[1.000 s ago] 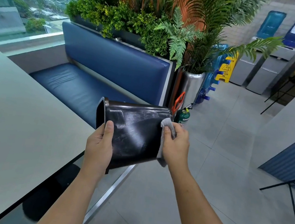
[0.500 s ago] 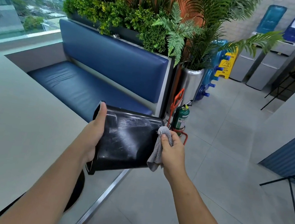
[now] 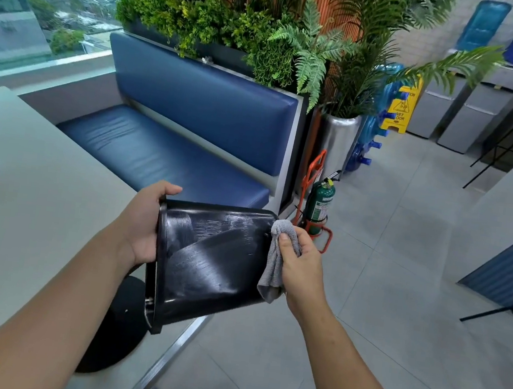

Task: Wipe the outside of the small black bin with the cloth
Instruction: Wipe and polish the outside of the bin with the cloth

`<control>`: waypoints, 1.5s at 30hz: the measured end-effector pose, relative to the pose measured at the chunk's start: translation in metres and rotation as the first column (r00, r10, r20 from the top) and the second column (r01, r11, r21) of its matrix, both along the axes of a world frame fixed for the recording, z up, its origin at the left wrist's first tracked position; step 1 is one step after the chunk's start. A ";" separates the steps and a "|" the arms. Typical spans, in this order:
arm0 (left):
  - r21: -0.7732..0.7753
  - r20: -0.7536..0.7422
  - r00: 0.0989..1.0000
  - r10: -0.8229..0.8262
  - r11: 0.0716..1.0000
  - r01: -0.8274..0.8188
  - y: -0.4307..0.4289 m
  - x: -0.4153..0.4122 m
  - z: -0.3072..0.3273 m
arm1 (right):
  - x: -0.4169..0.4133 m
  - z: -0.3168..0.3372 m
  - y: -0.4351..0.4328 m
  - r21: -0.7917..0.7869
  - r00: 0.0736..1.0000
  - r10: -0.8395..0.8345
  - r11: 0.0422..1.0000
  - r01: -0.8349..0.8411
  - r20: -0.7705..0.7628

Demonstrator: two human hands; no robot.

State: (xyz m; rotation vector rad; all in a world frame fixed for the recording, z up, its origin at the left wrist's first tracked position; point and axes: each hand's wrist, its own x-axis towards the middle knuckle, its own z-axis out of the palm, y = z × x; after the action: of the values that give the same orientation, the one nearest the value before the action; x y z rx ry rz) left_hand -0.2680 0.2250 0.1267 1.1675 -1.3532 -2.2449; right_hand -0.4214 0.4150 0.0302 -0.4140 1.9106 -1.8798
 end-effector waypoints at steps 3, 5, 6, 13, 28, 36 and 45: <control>0.000 0.018 1.000 0.016 1.000 -0.016 0.006 -0.001 -0.002 | 0.000 0.007 0.003 0.009 0.999 0.035 0.999 -0.035 -0.034; -0.023 0.008 0.999 0.054 0.998 -0.053 0.007 -0.001 -0.004 | -0.005 0.013 0.004 0.024 0.994 0.013 1.000 -0.011 -0.105; -0.026 0.011 0.998 0.062 0.998 -0.062 0.008 -0.001 -0.004 | -0.010 0.014 0.003 0.050 0.984 -0.022 0.998 0.031 -0.176; 0.032 -0.074 0.993 0.096 0.995 -0.093 0.013 -0.005 -0.004 | -0.042 0.044 -0.013 0.161 0.825 -0.136 0.951 0.264 -0.549; -0.085 -0.136 0.980 0.143 0.984 -0.155 0.025 -0.024 -0.009 | -0.006 0.039 -0.049 0.153 0.548 0.068 0.982 0.110 -0.834; -0.036 -0.139 0.979 0.146 0.988 -0.152 0.033 -0.030 -0.004 | 0.042 0.027 -0.065 0.094 0.508 0.078 0.996 0.005 -0.858; 0.019 -0.138 0.971 0.198 0.980 -0.197 0.040 -0.031 -0.006 | 0.074 0.038 -0.061 0.070 0.527 0.119 0.991 -0.112 -0.842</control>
State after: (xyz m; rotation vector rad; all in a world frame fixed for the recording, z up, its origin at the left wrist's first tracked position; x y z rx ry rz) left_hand -0.2993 0.2648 0.1208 1.0737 -1.1268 -2.1450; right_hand -0.3472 0.3541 0.0680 -1.6845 2.3401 -1.6898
